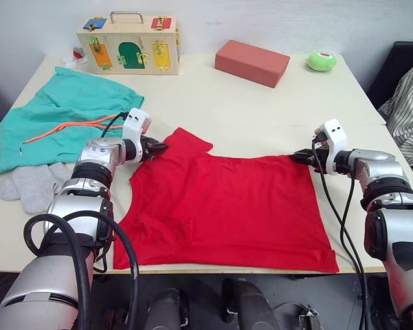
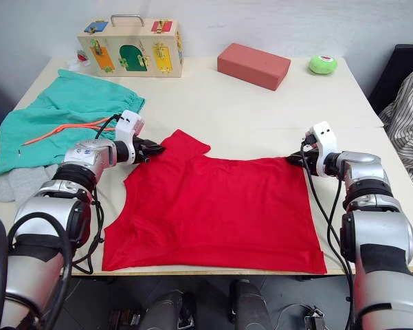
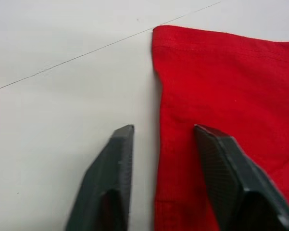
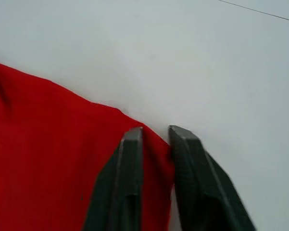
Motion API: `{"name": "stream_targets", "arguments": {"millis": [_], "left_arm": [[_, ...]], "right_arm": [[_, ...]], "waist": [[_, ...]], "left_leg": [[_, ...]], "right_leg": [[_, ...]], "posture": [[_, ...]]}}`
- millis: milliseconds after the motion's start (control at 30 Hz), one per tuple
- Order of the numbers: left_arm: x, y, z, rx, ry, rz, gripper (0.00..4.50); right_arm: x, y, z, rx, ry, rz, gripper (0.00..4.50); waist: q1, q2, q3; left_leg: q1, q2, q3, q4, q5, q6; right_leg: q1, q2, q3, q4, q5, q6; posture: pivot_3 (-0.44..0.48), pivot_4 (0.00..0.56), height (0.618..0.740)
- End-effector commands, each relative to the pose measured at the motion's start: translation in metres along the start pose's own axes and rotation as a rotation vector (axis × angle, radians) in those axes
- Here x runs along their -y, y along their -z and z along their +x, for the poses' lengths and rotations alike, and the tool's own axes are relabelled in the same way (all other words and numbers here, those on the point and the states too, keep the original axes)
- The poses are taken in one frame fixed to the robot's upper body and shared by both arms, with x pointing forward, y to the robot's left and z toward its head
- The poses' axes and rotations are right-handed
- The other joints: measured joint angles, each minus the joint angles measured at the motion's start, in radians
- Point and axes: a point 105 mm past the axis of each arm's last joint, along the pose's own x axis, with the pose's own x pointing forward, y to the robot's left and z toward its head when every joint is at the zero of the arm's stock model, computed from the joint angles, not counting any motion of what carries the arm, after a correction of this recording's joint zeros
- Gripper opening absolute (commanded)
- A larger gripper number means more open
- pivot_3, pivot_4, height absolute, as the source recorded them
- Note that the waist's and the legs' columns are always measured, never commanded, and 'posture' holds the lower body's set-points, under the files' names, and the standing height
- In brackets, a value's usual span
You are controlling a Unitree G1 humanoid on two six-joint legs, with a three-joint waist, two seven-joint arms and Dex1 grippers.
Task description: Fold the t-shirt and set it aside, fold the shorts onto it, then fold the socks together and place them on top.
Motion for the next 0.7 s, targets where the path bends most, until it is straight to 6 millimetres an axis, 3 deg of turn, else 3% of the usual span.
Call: {"name": "stream_targets", "arguments": {"millis": [33, 100, 467, 700], "left_arm": [[0.003, 0.003, 0.001, -0.014, 0.016, 0.015, 0.68], [0.001, 0.0, 0.0, 0.013, 0.013, 0.01, 0.01], [-0.003, -0.019, -0.01, 0.192, 0.05, -0.018, 0.01], [-0.009, -0.022, -0.024, 0.261, 0.095, -0.042, 0.01]], "right_arm": [[-0.001, -0.015, -0.005, 0.043, -0.034, -0.011, 0.0], [-0.001, -0.018, -0.007, 0.062, -0.043, -0.021, 0.0], [0.003, -0.038, -0.026, 0.214, -0.08, -0.066, 0.0], [0.001, -0.033, -0.042, 0.263, -0.145, -0.092, 0.0]], "waist": [[0.0, 0.0, 0.0], [0.0, 0.0, 0.0], [0.0, 0.0, 0.0], [-0.001, 0.0, 0.0]], "left_leg": [[0.0, 0.0, 0.0, 0.0, 0.0, 0.0], [0.0, 0.0, 0.0, 0.0, 0.0, 0.0], [0.0, 0.0, 0.0, 0.0, 0.0, 0.0], [0.0, 0.0, 0.0, 0.0, 0.0, 0.0]], "right_leg": [[0.0, 0.0, 0.0, 0.0, 0.0, 0.0], [0.0, 0.0, 0.0, 0.0, 0.0, 0.0], [0.0, 0.0, -0.001, 0.0, 0.0, 0.0], [0.0, 0.001, -0.002, 0.0, 0.0, 0.0]], "posture": [[0.0, 0.15, 0.74], [0.0, 0.15, 0.74], [0.0, 0.15, 0.74], [0.0, 0.15, 0.74]]}}
